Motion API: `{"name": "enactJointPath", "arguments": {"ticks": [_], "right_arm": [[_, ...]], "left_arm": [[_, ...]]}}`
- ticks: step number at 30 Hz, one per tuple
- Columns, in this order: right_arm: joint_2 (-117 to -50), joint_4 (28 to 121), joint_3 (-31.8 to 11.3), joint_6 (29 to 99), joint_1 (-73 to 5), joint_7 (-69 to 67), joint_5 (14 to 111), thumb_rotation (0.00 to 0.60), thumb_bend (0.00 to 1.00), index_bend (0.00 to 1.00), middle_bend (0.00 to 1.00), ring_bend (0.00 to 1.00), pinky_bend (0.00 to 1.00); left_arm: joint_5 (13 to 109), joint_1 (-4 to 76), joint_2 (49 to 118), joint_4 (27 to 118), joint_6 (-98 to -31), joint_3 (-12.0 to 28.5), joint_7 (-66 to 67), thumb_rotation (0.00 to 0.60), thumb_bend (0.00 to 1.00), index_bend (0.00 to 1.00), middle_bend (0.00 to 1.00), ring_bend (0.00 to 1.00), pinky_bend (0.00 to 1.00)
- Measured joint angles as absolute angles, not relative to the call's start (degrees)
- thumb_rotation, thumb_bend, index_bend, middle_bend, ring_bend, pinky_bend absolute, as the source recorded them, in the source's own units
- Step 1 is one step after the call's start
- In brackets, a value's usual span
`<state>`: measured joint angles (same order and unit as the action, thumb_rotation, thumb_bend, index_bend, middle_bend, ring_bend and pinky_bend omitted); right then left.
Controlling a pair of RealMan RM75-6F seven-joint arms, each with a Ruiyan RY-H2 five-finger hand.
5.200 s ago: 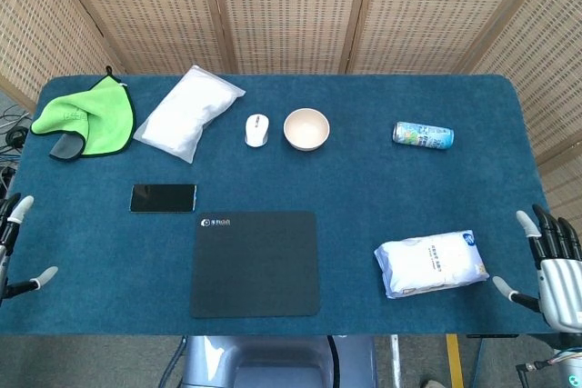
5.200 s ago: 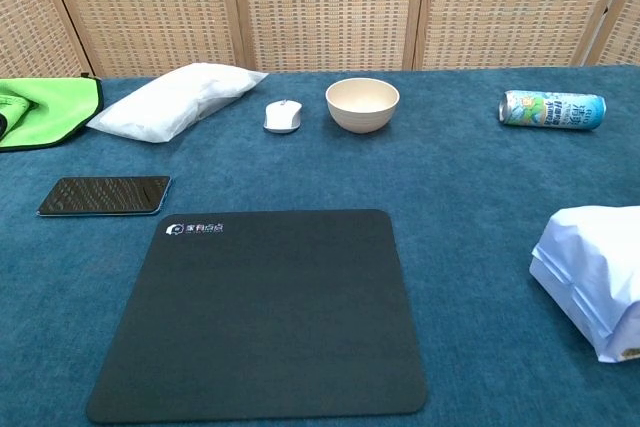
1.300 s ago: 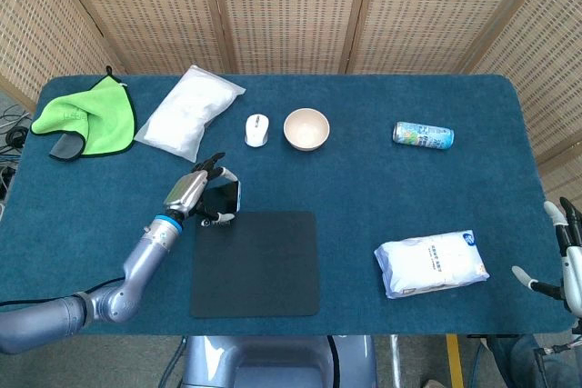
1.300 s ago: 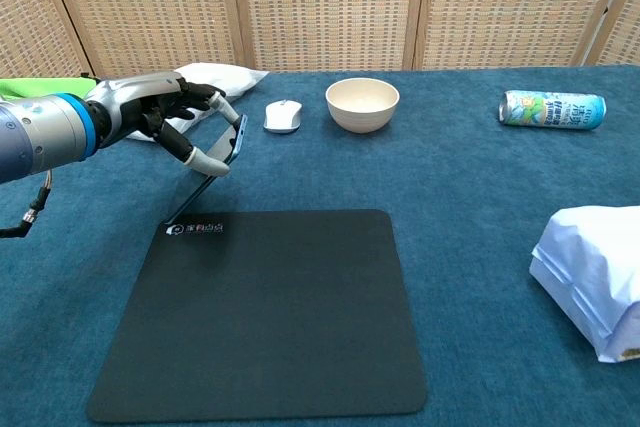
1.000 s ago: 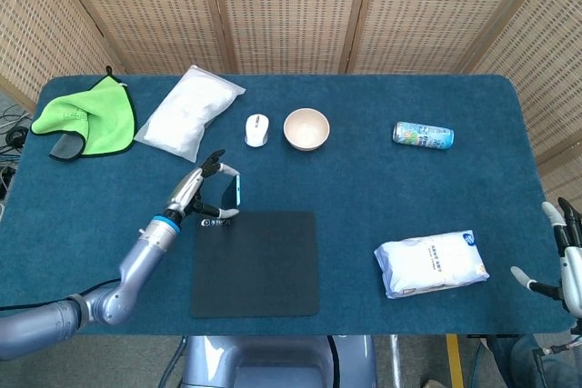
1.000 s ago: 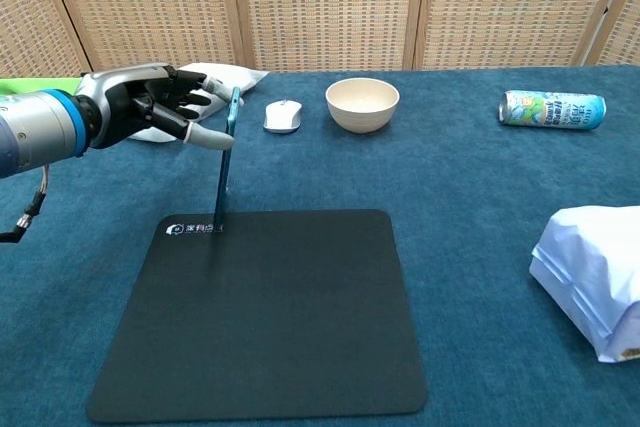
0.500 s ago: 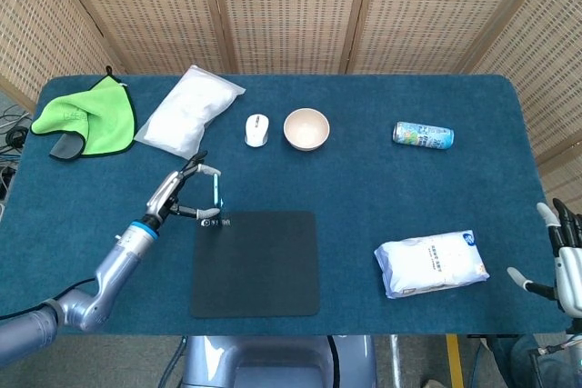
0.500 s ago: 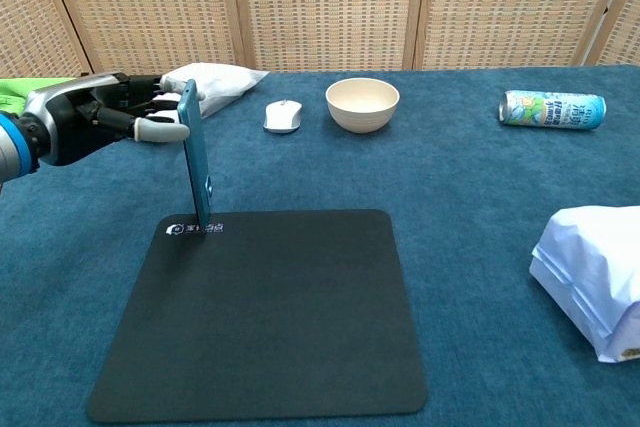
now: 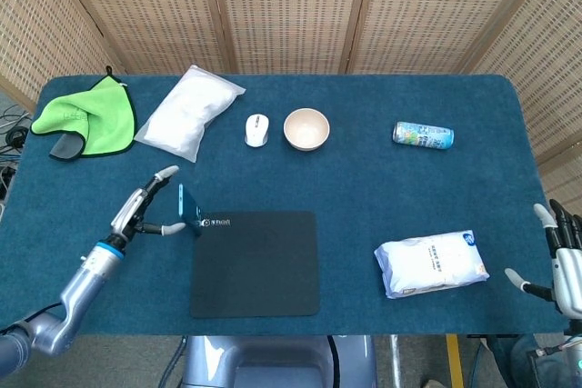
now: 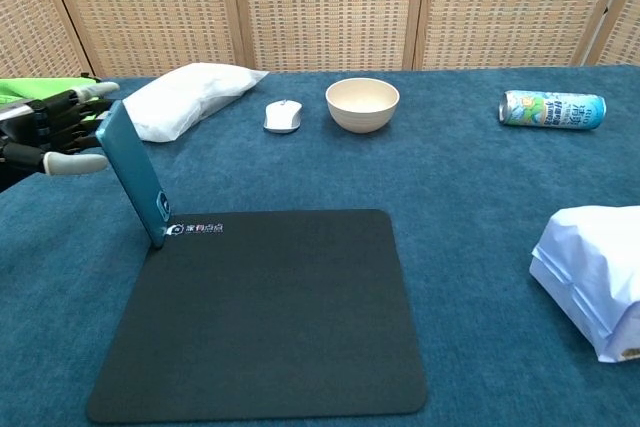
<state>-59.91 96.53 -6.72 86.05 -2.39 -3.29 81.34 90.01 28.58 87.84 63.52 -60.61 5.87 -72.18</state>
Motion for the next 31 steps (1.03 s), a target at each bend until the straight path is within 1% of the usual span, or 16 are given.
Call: {"name": "enactJointPath", "arguments": {"ticks": [5,11,15,18,22,27,31], "right_arm": [[-59.88,96.73,-6.60,86.37,-2.29,-3.29,81.76,0.600,0.00,0.00,0.00,0.00,0.00],[-59.69,97.10,-6.47,86.75,-2.12,-3.46,82.24,0.600,0.00,0.00,0.00,0.00,0.00],[-59.52,97.43,-6.34,87.04,-2.00,-3.62,82.72,0.600,0.00,0.00,0.00,0.00,0.00],[-59.35,97.62,-6.29,87.25,-1.91,-3.83,82.95,0.600,0.00,0.00,0.00,0.00,0.00],[-59.03,97.93,-6.28,87.79,-1.69,-4.31,83.29,0.600,0.00,0.00,0.00,0.00,0.00],[-58.60,98.27,-6.36,88.47,-1.37,-4.95,83.52,0.600,0.00,0.00,0.00,0.00,0.00],[-58.34,98.45,-6.44,88.98,-1.13,-5.21,83.67,0.600,0.00,0.00,0.00,0.00,0.00]], "left_arm": [[90.94,24.84,88.85,57.86,-67.54,3.70,-75.05,0.600,0.12,0.00,0.00,0.00,0.00],[91.34,20.52,89.19,55.00,-76.45,2.64,-77.63,0.600,0.12,0.00,0.00,0.00,0.00],[91.86,17.53,87.38,55.33,-83.94,2.48,-77.14,0.600,0.12,0.00,0.00,0.00,0.00],[92.60,16.20,84.20,57.72,-87.80,2.29,-73.91,0.600,0.12,0.00,0.00,0.00,0.00],[93.12,15.58,79.07,62.89,-88.25,1.98,-64.24,0.600,0.07,0.00,0.00,0.00,0.00],[92.51,14.71,71.37,72.26,-87.35,1.78,-45.41,0.600,0.02,0.00,0.00,0.00,0.00],[90.45,13.34,65.64,80.42,-86.36,1.47,-29.79,0.600,0.01,0.00,0.00,0.00,0.00]]}}
